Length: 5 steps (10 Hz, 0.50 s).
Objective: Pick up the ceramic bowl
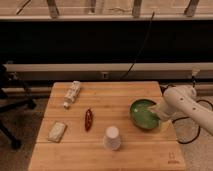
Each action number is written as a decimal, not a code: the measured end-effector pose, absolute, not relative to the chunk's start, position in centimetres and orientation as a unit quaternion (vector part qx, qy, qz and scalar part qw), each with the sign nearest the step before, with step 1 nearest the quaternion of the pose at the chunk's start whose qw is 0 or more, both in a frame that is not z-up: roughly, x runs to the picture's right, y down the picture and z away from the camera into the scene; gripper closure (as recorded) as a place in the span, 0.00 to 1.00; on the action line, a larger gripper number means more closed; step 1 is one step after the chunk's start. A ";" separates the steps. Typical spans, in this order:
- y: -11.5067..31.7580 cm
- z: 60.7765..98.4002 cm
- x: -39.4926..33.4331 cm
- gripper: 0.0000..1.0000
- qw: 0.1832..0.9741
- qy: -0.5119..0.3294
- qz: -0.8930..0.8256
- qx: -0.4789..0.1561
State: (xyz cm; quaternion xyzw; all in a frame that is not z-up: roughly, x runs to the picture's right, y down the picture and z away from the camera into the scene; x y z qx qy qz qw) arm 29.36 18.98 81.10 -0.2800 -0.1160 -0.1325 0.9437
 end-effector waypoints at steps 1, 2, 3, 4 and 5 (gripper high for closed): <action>19.4 81.5 29.2 0.20 0.944 -0.117 -0.136 -0.278; 19.8 81.9 29.0 0.21 0.943 -0.117 -0.140 -0.277; 20.1 82.2 29.0 0.26 0.943 -0.114 -0.144 -0.277; 20.6 82.5 29.1 0.38 0.942 -0.112 -0.146 -0.279; 20.9 82.7 29.1 0.47 0.942 -0.111 -0.148 -0.281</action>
